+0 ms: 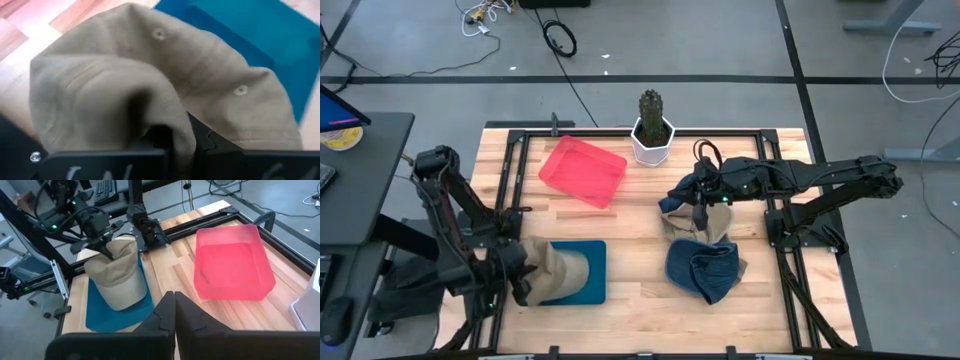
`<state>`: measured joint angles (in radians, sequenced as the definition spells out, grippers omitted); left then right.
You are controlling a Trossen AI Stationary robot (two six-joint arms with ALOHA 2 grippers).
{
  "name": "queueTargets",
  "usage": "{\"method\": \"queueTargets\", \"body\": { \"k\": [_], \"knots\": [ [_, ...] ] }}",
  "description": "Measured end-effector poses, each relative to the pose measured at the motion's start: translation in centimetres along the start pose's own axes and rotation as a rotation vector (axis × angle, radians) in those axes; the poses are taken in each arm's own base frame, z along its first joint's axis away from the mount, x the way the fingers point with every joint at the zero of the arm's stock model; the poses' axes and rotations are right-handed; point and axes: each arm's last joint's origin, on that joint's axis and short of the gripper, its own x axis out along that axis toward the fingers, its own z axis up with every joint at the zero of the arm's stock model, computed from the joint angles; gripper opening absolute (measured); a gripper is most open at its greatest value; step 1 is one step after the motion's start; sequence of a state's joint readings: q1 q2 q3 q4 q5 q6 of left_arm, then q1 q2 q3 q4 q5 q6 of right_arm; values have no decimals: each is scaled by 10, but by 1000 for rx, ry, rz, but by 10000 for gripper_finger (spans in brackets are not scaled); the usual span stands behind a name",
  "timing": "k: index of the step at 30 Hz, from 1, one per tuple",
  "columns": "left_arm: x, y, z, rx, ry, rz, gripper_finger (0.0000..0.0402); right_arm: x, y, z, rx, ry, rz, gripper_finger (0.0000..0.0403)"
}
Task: Pick & Place hat
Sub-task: Put the top brown cap into the blue bin
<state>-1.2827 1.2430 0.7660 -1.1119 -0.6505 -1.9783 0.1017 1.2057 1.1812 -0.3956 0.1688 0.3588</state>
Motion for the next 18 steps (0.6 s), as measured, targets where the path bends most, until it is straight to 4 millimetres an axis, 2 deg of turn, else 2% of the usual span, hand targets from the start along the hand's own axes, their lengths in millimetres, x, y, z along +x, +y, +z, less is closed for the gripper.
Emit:
{"method": "queueTargets", "body": {
  "k": [5,10,18],
  "knots": [
    [12,5,-9,-39,12,-26,22,2,0,-1,-1,7,-3,0],
    [15,-4,-16,-44,50,-129,23,4,0,-2,-3,14,-5,0],
    [7,-7,-6,-102,-53,-246,23,8,-4,-2,1,19,-23,0]
  ]
}}
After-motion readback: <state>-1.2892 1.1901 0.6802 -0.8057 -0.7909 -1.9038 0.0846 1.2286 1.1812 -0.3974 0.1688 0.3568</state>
